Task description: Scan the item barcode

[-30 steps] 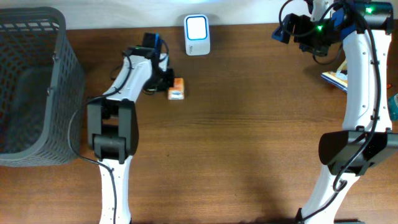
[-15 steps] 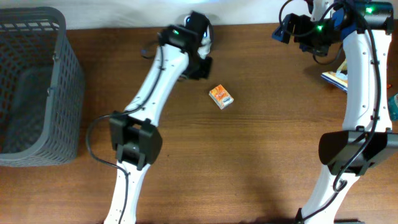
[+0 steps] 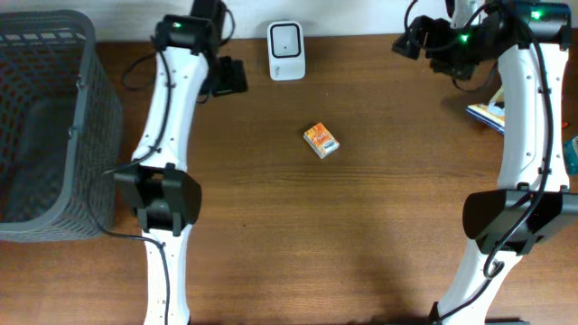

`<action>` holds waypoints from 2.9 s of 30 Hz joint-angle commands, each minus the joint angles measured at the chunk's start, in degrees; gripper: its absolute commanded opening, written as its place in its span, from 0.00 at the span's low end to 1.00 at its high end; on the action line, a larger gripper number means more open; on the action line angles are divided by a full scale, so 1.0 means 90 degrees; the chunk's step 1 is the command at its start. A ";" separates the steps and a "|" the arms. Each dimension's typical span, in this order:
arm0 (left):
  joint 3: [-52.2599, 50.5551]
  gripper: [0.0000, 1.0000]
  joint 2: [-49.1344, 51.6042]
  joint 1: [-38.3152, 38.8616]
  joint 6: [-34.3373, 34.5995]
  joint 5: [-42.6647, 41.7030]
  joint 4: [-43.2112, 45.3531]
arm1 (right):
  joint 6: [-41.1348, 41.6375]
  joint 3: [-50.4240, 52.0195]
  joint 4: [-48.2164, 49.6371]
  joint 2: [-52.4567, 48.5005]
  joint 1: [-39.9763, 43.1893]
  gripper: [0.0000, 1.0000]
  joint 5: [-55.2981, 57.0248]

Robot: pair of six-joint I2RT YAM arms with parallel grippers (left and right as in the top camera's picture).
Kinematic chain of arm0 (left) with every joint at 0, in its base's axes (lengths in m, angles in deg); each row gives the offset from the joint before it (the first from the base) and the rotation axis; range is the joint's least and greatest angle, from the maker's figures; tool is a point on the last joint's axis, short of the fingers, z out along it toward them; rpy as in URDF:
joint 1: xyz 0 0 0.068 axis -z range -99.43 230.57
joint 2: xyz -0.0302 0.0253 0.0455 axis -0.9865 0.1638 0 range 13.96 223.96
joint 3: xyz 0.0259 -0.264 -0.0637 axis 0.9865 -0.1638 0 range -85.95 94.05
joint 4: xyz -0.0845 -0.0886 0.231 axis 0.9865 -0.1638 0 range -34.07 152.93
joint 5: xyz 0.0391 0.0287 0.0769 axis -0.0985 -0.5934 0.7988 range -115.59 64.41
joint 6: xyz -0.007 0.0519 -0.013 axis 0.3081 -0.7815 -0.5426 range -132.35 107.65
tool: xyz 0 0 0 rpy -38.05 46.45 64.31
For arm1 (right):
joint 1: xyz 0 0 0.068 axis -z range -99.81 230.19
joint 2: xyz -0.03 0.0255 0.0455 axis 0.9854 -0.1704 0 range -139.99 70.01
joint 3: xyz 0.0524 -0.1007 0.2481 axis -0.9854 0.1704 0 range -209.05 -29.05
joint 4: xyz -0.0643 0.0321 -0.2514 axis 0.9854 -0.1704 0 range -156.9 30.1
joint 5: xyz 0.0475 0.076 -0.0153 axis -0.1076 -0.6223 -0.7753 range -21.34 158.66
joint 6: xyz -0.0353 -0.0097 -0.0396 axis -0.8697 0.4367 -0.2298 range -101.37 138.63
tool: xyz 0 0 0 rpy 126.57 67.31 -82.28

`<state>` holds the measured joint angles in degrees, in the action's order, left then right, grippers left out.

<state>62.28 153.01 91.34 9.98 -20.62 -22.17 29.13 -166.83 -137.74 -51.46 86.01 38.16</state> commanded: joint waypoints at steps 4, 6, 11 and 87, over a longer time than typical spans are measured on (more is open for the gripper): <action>-0.0007 0.99 0.0068 -0.0566 0.0238 0.0092 -0.0131 | -0.1192 0.0697 -0.0639 -0.0104 -0.1678 0.98 0.1695; -0.0007 0.99 0.0068 -0.0719 0.0279 -0.0073 -0.0124 | -0.1192 0.0748 -0.0406 -0.0104 -0.2110 0.99 0.1775; -0.0007 0.99 0.0068 -0.0767 0.0277 -0.0097 -0.0124 | -0.1120 0.1095 -0.0027 -0.0537 -0.3235 0.98 0.2854; -0.0007 0.99 0.0068 -0.0758 0.0277 -0.0097 -0.0121 | 0.0192 0.4333 0.1156 -0.0323 -0.4709 0.56 0.5899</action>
<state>62.28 153.05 84.47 11.53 -21.10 -23.24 24.52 -128.80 -127.53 -51.48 46.43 74.68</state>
